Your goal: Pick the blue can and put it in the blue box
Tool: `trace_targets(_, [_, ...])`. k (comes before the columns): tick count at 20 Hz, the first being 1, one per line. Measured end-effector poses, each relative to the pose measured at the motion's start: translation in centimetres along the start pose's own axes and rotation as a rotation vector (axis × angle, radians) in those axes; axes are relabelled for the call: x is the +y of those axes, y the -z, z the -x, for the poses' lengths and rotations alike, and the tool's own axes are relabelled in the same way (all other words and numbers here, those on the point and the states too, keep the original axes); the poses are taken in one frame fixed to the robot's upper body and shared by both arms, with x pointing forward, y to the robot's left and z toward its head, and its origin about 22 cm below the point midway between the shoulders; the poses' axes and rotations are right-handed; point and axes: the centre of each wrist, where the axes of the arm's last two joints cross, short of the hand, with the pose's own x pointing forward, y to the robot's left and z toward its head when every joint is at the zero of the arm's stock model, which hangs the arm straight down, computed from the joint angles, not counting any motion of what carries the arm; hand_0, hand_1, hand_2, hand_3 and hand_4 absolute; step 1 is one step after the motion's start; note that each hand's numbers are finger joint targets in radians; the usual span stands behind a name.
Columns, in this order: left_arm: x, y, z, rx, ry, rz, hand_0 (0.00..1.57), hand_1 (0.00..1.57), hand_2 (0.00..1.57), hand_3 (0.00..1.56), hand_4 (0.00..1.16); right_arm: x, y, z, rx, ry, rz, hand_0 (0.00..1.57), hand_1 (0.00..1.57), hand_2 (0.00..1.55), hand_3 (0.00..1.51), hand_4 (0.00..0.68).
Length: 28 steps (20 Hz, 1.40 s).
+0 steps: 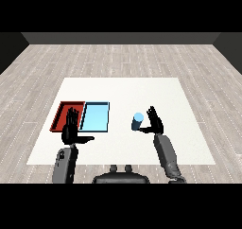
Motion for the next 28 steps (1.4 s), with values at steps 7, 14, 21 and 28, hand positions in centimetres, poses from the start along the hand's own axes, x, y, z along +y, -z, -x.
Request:
trace_targets(7, [0.0, -0.2, 0.2, -0.004, 0.001, 0.001, 0.0, 0.0, 0.0, 0.0, 0.0, 0.9, 0.1, 1.0, 0.016, 0.016, -0.018, 0.0, 0.0, 0.0, 0.0, 0.0])
trace_targets(14, [-0.2, 0.3, 0.8, -0.011, 0.008, 0.003, 0.0, 0.0, 0.0, 0.0, 0.0, 1.3, 1.2, 1.1, 0.028, 0.014, -0.024, 0.0, 0.0, 0.0, 0.0, 0.0])
trace_targets(21, [0.6, 0.2, 0.2, -0.004, 0.013, -0.007, 0.0, 0.0, 0.0, 0.0, 0.0, 2.3, 2.6, 2.0, 0.038, 0.033, -0.039, 0.0, 0.0, 0.0, 0.0, 0.0])
trace_targets(28, [0.6, 0.3, 0.1, -0.009, 0.015, -0.009, 0.0, 0.0, 0.0, 0.0, 0.0, 3.0, 2.7, 2.8, 0.047, 0.023, -0.048, 0.0, 0.0, 0.0, 0.0, 0.0])
